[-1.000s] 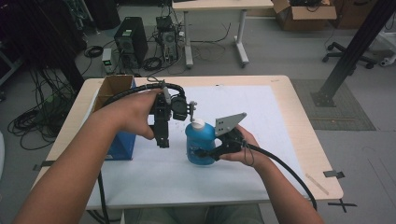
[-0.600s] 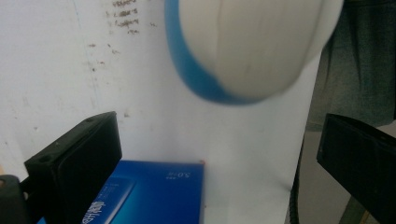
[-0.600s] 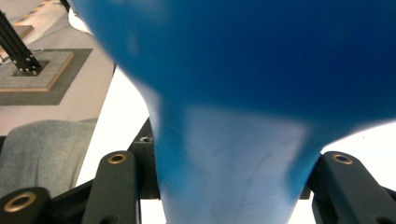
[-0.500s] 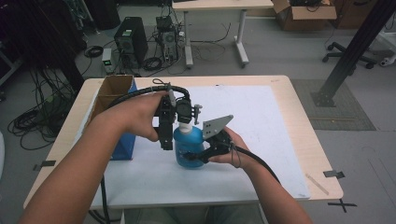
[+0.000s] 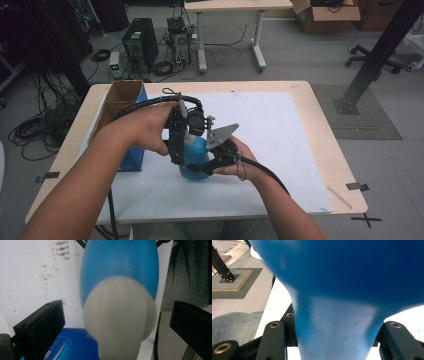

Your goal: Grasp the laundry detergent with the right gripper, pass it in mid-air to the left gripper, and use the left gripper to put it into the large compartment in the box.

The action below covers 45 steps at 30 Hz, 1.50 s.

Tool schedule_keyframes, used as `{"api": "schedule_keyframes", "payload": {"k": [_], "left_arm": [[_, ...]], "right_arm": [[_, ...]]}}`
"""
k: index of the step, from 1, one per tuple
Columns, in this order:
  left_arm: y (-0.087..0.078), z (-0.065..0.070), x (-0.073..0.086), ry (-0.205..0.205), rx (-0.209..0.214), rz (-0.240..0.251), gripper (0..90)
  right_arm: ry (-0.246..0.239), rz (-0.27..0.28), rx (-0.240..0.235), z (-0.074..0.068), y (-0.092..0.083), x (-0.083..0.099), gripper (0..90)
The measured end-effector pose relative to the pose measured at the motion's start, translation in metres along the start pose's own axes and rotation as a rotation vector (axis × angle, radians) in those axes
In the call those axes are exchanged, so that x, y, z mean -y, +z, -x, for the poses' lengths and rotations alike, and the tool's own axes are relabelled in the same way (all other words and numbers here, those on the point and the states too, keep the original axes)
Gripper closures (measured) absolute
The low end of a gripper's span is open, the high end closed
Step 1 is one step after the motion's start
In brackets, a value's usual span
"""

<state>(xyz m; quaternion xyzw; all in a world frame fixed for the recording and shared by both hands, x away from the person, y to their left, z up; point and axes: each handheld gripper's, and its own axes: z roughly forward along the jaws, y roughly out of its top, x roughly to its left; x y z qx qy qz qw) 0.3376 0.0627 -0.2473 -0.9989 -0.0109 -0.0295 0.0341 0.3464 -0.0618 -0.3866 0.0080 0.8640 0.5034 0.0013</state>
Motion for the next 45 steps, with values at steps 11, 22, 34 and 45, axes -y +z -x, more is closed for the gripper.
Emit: {"api": "schedule_keyframes", "payload": {"k": [11, 22, 34, 45], "left_arm": [[0.0019, 0.0029, -0.0055, 0.015, -0.002, 0.003, 0.4], [0.0031, 0.0056, -0.0061, 0.016, -0.013, -0.001, 0.4], [0.0056, 0.0059, -0.008, 0.024, -0.019, 0.002, 3.4], [0.005, 0.0069, -0.0081, 0.03, -0.031, -0.002, 8.5]], "right_arm": [[0.004, 0.009, 0.009, -0.003, 0.0043, -0.0036, 46.2], [0.013, 0.023, 0.012, -0.0033, 0.0039, -0.0076, 46.2], [0.013, 0.023, 0.023, -0.0037, 0.0023, -0.0083, 46.1], [0.021, 0.027, 0.023, -0.0037, 0.0021, -0.0082, 46.1]]}}
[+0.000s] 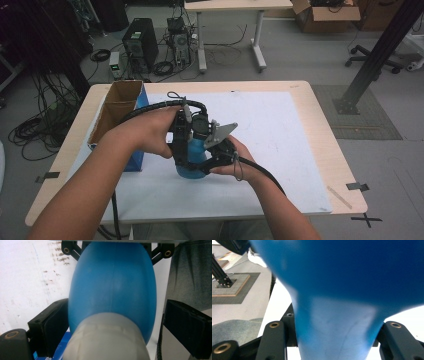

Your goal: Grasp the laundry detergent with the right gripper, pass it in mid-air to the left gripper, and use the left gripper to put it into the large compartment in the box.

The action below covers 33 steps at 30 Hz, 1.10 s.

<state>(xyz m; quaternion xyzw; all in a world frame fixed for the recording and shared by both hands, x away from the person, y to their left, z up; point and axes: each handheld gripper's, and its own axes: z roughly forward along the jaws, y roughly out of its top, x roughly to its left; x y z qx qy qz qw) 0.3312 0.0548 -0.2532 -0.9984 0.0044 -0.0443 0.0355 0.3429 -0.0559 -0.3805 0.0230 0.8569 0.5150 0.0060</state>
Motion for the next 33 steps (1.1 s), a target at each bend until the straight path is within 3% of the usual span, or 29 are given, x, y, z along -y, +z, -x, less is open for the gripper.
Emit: {"api": "schedule_keyframes", "payload": {"k": [33], "left_arm": [[-0.0021, 0.0041, -0.002, 0.031, -0.053, -0.001, 28.4]], "right_arm": [[-0.012, 0.018, 0.004, -0.0012, -0.0009, -0.0036, 46.1]]}}
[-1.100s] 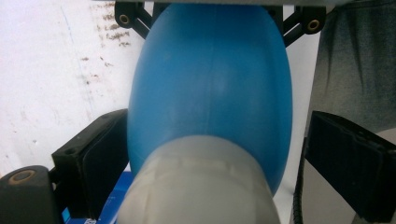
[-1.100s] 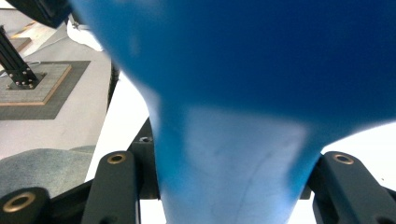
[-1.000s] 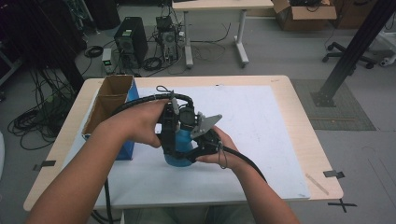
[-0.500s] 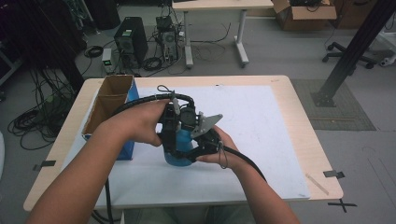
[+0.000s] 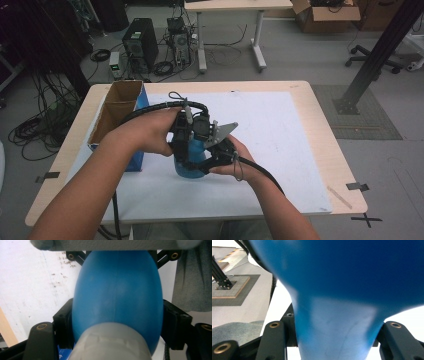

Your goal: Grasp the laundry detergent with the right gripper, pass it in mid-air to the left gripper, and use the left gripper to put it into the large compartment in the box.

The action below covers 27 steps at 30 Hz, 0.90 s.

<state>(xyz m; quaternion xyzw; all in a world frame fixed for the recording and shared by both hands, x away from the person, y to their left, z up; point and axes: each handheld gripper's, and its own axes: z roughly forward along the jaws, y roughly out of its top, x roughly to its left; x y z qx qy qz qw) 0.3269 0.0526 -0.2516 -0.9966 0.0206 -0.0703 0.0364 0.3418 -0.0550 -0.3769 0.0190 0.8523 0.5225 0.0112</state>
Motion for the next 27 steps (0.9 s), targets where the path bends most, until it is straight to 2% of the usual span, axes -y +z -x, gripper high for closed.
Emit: {"api": "schedule_keyframes", "payload": {"k": [6, 14, 23, 27], "left_arm": [[-0.0007, -0.0013, 0.0008, 0.008, 0.006, -0.008, 35.8], [0.0007, 0.0004, -0.0002, 0.008, -0.002, -0.02, 37.4], [-0.0006, 0.0019, 0.0005, 0.012, -0.01, -0.009, 38.4], [-0.0028, 0.0035, -0.0009, 0.012, -0.014, -0.023, 38.7]], "right_arm": [[-0.001, -0.008, -0.002, -0.0016, 0.0003, -0.0004, 46.1], [-0.032, -0.021, 0.012, -0.0017, 0.0016, 0.0002, 46.2], [-0.032, -0.023, 0.023, -0.0033, -0.0001, -0.0005, 46.1], [-0.041, -0.014, 0.024, -0.0041, -0.0004, -0.0006, 45.7]]}}
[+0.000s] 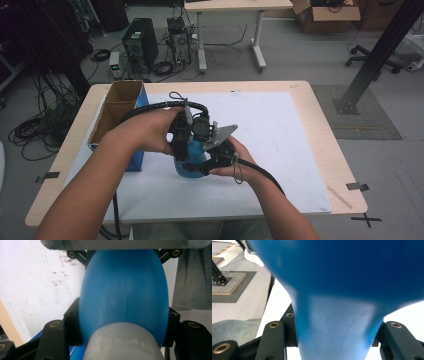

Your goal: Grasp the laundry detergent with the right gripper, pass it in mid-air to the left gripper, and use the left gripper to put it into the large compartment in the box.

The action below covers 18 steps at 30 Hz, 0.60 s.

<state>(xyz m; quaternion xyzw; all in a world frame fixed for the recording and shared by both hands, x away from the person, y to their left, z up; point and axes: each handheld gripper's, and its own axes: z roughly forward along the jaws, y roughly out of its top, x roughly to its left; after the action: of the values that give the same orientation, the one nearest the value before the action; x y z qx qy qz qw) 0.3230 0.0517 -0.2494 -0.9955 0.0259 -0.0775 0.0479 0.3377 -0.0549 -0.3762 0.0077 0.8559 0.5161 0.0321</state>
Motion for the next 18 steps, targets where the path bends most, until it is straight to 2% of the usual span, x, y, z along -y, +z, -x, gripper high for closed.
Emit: {"api": "schedule_keyframes", "payload": {"k": [2, 8, 14, 17, 18], "left_arm": [[-0.002, 0.001, -0.001, 0.006, -0.018, -0.001, 38.7], [-0.008, 0.001, -0.005, 0.007, -0.035, -0.018, 38.9], [-0.009, -0.001, -0.006, 0.002, -0.032, -0.013, 38.9], [-0.01, 0.0, -0.006, 0.001, -0.031, -0.01, 38.9], [-0.01, 0.0, -0.006, 0.001, -0.031, -0.01, 38.9]], "right_arm": [[-0.002, 0.005, 0.007, -0.001, 0.0, 0.0, 45.2], [0.0, 0.042, 0.037, -0.001, -0.003, -0.001, 43.6], [0.033, 0.086, 0.054, -0.001, -0.008, -0.002, 35.6], [0.026, 0.087, 0.069, 0.0, -0.01, -0.001, 33.8], [0.037, 0.091, 0.069, -0.001, -0.011, 0.0, 33.1]]}}
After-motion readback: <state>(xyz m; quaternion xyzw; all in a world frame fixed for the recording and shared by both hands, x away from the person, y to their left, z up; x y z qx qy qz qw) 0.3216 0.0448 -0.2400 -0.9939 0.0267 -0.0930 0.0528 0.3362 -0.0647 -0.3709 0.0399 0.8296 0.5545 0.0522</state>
